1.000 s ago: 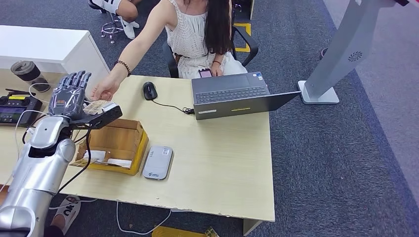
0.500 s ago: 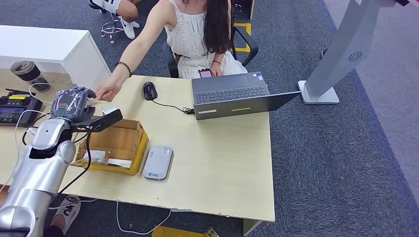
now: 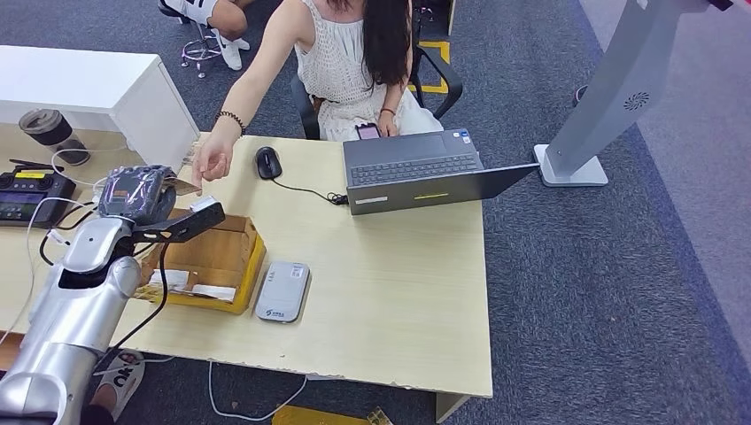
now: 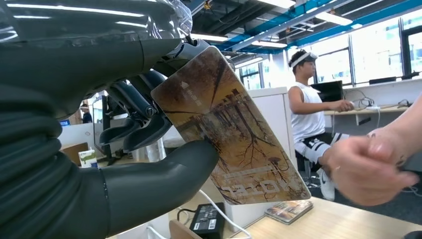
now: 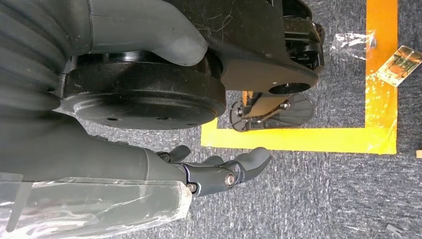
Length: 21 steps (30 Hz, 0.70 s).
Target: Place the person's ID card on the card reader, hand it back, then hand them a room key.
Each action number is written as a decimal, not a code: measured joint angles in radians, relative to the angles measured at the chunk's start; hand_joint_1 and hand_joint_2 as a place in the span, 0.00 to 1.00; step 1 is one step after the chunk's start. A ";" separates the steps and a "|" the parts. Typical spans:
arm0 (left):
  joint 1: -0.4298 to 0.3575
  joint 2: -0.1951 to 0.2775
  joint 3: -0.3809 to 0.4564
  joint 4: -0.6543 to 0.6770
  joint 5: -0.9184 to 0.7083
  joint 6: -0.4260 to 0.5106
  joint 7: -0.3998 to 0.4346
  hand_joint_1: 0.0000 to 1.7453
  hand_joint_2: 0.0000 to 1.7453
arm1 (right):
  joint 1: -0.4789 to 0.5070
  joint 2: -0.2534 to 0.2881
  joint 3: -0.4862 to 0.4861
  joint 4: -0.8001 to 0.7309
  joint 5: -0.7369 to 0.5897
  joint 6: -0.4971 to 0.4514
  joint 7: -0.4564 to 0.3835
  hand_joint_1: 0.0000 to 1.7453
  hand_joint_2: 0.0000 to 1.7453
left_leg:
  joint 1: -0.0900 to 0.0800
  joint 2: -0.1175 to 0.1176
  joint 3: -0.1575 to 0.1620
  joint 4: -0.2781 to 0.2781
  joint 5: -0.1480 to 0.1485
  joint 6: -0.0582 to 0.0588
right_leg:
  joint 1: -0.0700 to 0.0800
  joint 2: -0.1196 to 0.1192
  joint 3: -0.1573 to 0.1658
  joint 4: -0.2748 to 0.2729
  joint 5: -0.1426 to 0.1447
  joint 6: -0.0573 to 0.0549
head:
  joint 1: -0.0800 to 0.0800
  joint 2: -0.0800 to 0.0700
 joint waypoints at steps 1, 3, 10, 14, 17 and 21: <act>0.008 -0.007 -0.005 -0.012 -0.005 0.009 -0.004 1.00 1.00 | 0.000 0.000 0.000 0.000 0.000 -0.002 0.001 0.00 1.00 | 0.000 0.000 0.000 0.000 0.000 0.000 | 0.000 0.000 0.000 0.000 0.000 0.000 | 0.000 0.000; 0.022 -0.023 -0.016 -0.036 -0.013 0.019 -0.008 1.00 1.00 | 0.000 0.001 0.000 0.000 0.001 -0.002 0.001 0.00 1.00 | 0.000 0.000 0.000 0.000 0.000 0.000 | 0.000 0.000 0.000 0.000 0.000 0.000 | 0.000 0.000; 0.044 -0.052 -0.038 -0.083 -0.022 0.024 -0.010 1.00 1.00 | 0.000 0.002 0.000 0.000 0.001 -0.002 0.001 0.00 1.00 | 0.000 0.000 0.000 0.000 0.000 0.000 | 0.000 0.000 0.000 0.000 0.000 0.000 | 0.000 0.000; 0.053 -0.068 -0.053 -0.106 -0.031 0.039 -0.026 1.00 1.00 | 0.000 0.002 0.000 0.000 0.001 -0.002 0.000 0.00 1.00 | 0.000 0.000 0.000 0.000 0.000 0.000 | 0.000 0.000 0.000 0.000 0.000 0.000 | 0.000 0.000; 0.074 -0.099 -0.101 -0.154 -0.069 0.051 -0.025 1.00 1.00 | -0.001 0.003 0.000 0.000 0.003 -0.003 -0.002 0.00 1.00 | 0.000 -0.001 0.000 0.000 0.000 0.000 | 0.000 -0.001 0.000 0.000 0.000 0.000 | 0.000 0.000; 0.098 -0.135 -0.179 -0.204 -0.114 0.041 -0.003 1.00 1.00 | -0.002 0.005 -0.001 0.000 0.004 -0.004 -0.003 0.00 1.00 | -0.001 0.000 -0.001 0.000 0.000 0.000 | 0.000 0.000 0.000 0.000 0.000 0.000 | 0.000 0.000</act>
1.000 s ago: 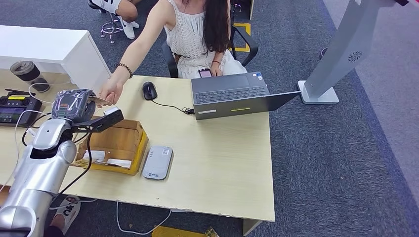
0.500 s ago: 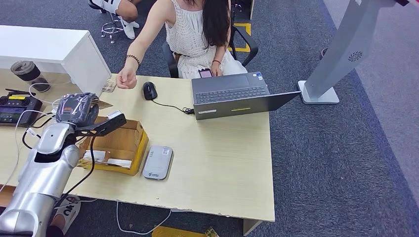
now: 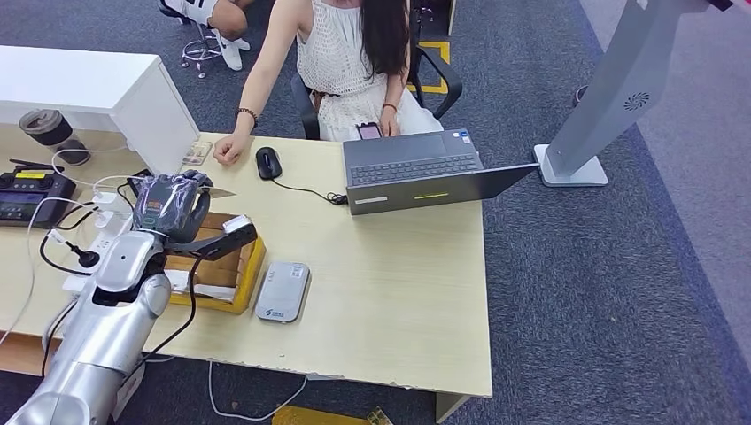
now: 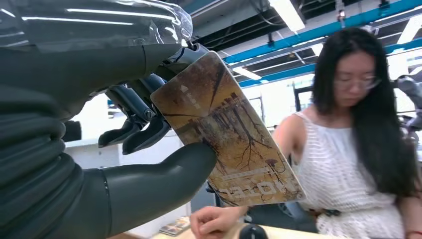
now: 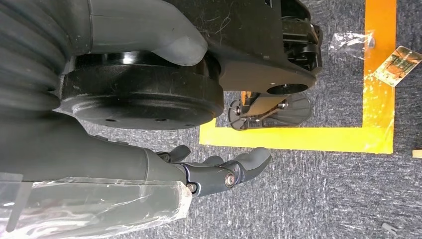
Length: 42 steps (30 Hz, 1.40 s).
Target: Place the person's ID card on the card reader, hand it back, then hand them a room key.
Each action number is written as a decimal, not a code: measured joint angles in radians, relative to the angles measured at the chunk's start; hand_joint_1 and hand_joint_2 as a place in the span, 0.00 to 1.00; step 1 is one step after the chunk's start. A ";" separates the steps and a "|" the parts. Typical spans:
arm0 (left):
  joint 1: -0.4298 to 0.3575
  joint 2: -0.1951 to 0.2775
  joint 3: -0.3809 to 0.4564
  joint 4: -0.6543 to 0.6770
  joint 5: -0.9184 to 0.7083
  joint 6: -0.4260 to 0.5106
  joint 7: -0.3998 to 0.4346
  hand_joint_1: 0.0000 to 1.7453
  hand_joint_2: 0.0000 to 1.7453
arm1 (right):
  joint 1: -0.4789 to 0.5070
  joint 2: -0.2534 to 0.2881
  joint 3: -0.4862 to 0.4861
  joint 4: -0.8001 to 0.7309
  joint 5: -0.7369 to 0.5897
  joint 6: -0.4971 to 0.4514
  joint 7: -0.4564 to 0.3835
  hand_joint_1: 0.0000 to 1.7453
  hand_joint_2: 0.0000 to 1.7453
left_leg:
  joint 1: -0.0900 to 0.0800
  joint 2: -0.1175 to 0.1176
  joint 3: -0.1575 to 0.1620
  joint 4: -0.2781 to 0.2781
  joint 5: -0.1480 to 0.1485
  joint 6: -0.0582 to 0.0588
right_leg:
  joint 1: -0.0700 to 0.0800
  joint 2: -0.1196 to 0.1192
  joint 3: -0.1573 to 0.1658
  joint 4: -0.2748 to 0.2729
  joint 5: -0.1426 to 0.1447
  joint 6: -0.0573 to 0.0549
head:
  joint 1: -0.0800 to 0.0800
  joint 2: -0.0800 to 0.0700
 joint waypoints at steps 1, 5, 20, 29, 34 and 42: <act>0.005 -0.007 -0.016 -0.006 -0.005 -0.005 0.005 1.00 1.00 | 0.000 0.000 0.000 0.000 0.000 -0.001 0.000 0.00 1.00 | 0.000 0.000 0.000 0.000 0.000 0.000 | 0.000 0.000 0.000 0.000 0.000 0.000 | 0.000 0.000; 0.018 -0.021 -0.057 -0.011 -0.007 -0.029 0.020 1.00 1.00 | 0.000 0.002 -0.004 0.000 -0.001 -0.001 0.000 0.00 1.00 | 0.000 0.000 0.000 0.000 0.000 0.000 | 0.000 0.000 0.000 0.000 0.000 0.000 | 0.000 0.000; 0.028 -0.048 -0.116 0.085 -0.030 -0.200 0.086 1.00 1.00 | 0.001 0.003 -0.028 0.000 -0.004 -0.002 0.010 0.00 1.00 | 0.001 0.000 0.000 0.000 0.000 0.000 | 0.000 0.000 0.000 0.000 0.000 0.000 | 0.000 0.000; 0.026 -0.057 -0.118 0.161 -0.021 -0.248 0.094 1.00 1.00 | 0.001 0.003 -0.041 0.000 -0.002 -0.001 0.010 0.00 1.00 | 0.001 0.000 0.000 0.000 0.000 0.000 | 0.000 0.000 0.000 0.000 0.000 0.000 | 0.000 0.000; 0.020 -0.058 -0.123 0.189 -0.021 -0.278 0.095 1.00 1.00 | 0.000 0.004 -0.042 0.000 0.002 0.002 0.020 0.00 1.00 | 0.001 0.000 0.000 0.000 0.000 0.000 | 0.000 0.000 0.000 0.000 0.000 0.000 | 0.000 0.000; -0.005 -0.051 -0.126 0.202 -0.027 -0.246 0.137 1.00 1.00 | 0.000 0.005 -0.048 0.000 0.002 0.006 0.020 0.00 1.00 | 0.001 0.000 0.001 0.000 0.001 0.000 | 0.000 0.000 0.000 0.000 0.001 0.000 | 0.000 0.000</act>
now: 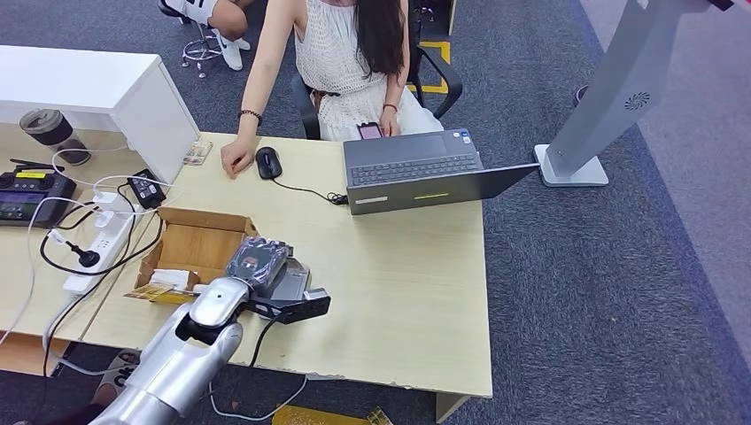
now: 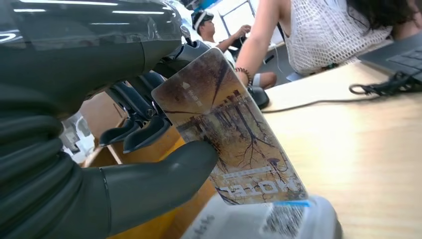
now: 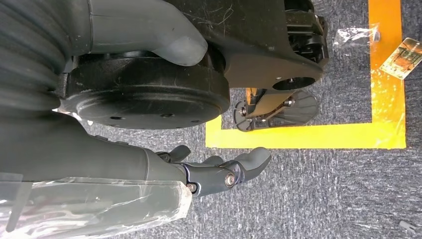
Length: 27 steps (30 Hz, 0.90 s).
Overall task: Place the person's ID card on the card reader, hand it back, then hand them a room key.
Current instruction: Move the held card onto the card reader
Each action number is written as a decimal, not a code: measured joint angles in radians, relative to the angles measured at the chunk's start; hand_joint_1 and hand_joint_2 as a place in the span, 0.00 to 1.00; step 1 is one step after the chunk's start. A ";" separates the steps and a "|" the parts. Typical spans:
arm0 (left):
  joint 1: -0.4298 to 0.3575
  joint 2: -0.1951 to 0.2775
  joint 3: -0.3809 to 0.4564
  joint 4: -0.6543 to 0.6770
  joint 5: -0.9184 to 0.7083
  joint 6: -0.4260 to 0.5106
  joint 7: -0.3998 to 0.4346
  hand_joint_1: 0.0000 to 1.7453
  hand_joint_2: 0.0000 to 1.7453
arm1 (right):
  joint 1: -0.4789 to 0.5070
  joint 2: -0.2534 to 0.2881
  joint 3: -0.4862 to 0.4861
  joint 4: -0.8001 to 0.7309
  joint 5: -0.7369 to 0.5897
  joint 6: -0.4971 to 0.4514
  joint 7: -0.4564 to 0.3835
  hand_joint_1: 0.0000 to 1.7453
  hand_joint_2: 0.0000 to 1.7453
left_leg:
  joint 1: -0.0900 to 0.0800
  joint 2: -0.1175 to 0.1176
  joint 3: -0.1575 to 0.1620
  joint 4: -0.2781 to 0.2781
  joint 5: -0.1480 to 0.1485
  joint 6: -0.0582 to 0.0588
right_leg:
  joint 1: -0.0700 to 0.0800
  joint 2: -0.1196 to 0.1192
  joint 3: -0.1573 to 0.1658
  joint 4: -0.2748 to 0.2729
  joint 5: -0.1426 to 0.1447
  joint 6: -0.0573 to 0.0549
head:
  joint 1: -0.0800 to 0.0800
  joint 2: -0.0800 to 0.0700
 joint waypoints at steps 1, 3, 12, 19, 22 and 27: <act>-0.005 0.002 0.000 0.000 0.000 0.001 0.002 1.00 1.00 | 0.000 0.000 0.000 0.000 0.000 0.001 0.000 0.00 1.00 | 0.000 0.000 0.000 0.000 0.000 0.000 | 0.000 0.000 0.000 0.000 0.000 0.000 | 0.000 0.000; -0.012 0.005 0.000 0.000 0.000 0.003 0.002 1.00 1.00 | 0.000 0.000 -0.001 0.000 0.000 0.002 -0.001 0.00 1.00 | 0.000 0.000 0.000 0.000 0.000 0.000 | 0.000 0.000 0.000 0.000 0.000 0.000 | 0.000 0.000; -0.015 0.011 0.000 0.000 0.000 0.007 0.004 1.00 1.00 | 0.000 0.000 -0.001 0.000 0.000 0.005 -0.001 0.00 1.00 | 0.000 0.000 0.000 0.000 0.000 0.000 | 0.000 0.000 0.000 0.000 0.000 0.000 | 0.000 0.000; -0.041 0.027 0.014 -0.006 -0.025 0.122 0.045 1.00 1.00 | 0.000 0.000 -0.001 0.000 0.012 0.005 -0.002 0.00 1.00 | 0.001 0.000 0.000 0.000 0.000 -0.001 | 0.001 0.000 0.000 0.000 0.000 0.000 | 0.000 0.000; -0.095 0.060 0.056 -0.018 -0.048 0.221 0.051 1.00 1.00 | 0.000 0.000 -0.001 0.000 0.026 0.009 -0.003 0.00 1.00 | 0.001 0.000 0.000 0.000 0.001 -0.001 | 0.001 0.000 0.000 0.001 0.001 -0.001 | 0.000 0.000; -0.198 0.128 0.153 -0.009 -0.077 0.285 0.016 1.00 1.00 | 0.000 0.000 -0.001 0.001 0.036 0.017 -0.003 0.00 1.00 | 0.002 0.000 0.000 0.000 0.001 -0.002 | 0.002 0.000 -0.001 0.001 0.001 -0.002 | 0.000 0.000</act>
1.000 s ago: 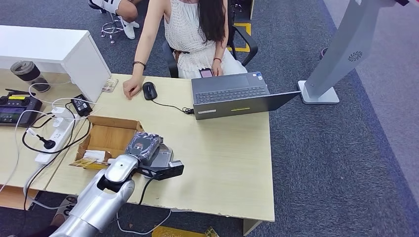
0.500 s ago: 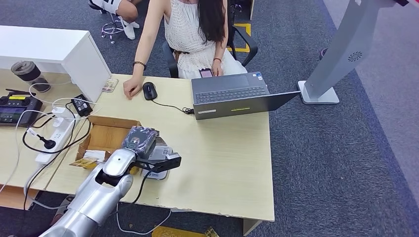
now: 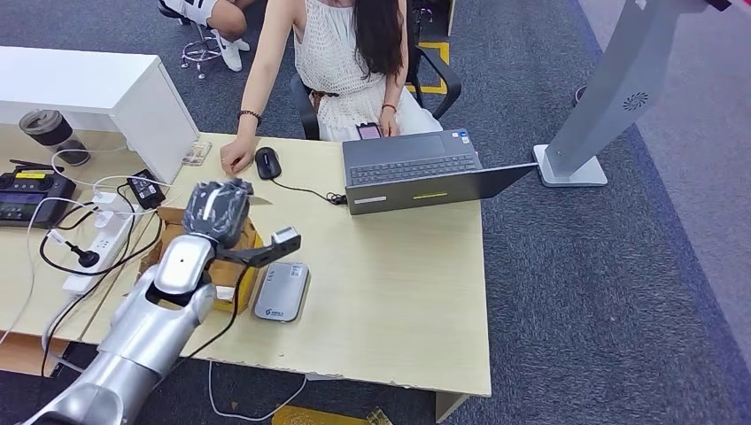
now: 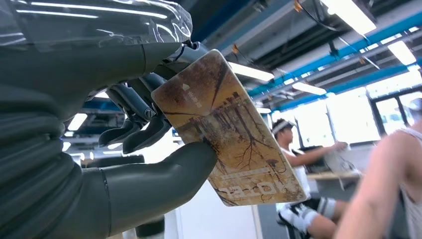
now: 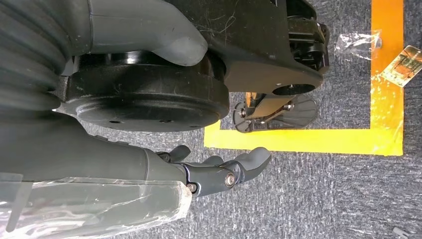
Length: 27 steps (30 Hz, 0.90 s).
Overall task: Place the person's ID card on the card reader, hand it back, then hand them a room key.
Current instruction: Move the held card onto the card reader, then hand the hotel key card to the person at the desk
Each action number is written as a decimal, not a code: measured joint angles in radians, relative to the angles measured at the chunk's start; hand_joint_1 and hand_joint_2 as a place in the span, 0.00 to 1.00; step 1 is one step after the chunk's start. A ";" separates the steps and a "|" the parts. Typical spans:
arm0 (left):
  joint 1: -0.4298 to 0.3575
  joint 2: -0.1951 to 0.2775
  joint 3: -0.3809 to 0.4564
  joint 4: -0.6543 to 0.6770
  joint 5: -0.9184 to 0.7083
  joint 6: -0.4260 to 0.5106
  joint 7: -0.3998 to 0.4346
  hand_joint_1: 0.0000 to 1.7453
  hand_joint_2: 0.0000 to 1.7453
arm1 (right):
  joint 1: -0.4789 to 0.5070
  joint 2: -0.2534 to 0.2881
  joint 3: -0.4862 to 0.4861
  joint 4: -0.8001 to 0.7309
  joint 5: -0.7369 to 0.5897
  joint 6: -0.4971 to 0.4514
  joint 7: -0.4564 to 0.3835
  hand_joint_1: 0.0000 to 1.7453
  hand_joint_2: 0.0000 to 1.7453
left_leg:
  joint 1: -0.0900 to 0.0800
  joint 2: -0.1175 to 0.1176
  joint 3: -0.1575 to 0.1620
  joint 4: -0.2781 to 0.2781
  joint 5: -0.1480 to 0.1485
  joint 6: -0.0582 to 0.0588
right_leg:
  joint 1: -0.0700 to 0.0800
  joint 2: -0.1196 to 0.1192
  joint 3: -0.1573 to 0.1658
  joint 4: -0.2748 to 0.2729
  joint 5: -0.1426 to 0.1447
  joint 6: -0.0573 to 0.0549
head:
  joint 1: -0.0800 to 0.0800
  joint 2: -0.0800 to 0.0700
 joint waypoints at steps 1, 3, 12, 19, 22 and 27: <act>-0.013 0.006 0.011 0.007 -0.005 0.003 -0.003 1.00 1.00 | 0.000 0.000 0.000 0.000 0.000 -0.001 0.000 0.00 1.00 | 0.000 0.000 0.000 0.000 0.000 0.000 | 0.000 0.000 0.000 0.000 0.000 0.000 | 0.000 0.000; -0.037 0.014 0.030 0.028 -0.014 0.006 -0.005 1.00 1.00 | 0.000 0.000 0.000 0.000 0.001 -0.003 0.000 0.00 1.00 | 0.000 0.000 0.000 0.000 0.000 0.000 | 0.000 0.000 0.000 0.000 0.000 0.000 | 0.000 0.000; -0.087 0.021 0.063 0.111 -0.029 0.011 0.004 1.00 1.00 | -0.001 0.000 0.000 0.000 0.011 -0.007 0.000 0.00 1.00 | -0.001 0.000 0.000 0.000 0.000 0.000 | 0.000 0.000 0.000 0.000 0.000 0.000 | 0.000 0.000; -0.106 0.019 0.068 0.154 -0.024 0.013 0.002 1.00 1.00 | -0.001 0.000 0.000 0.000 0.016 -0.012 0.004 0.00 1.00 | 0.000 0.000 0.000 0.000 0.000 0.000 | 0.000 0.000 0.000 0.000 0.000 0.000 | 0.000 0.000; -0.113 0.015 0.068 0.164 -0.021 0.007 -0.001 1.00 1.00 | -0.002 0.000 0.000 0.000 0.017 -0.016 0.004 0.00 1.00 | 0.000 0.000 0.000 0.000 0.000 0.000 | 0.000 0.000 0.000 0.000 0.000 0.000 | 0.000 0.000; -0.118 0.009 0.068 0.176 -0.007 0.001 -0.009 0.50 1.00 | -0.002 0.000 0.000 0.000 0.018 -0.017 0.004 0.00 1.00 | 0.000 0.000 0.000 0.000 0.000 0.000 | 0.000 0.000 0.000 0.000 0.000 0.000 | 0.000 0.000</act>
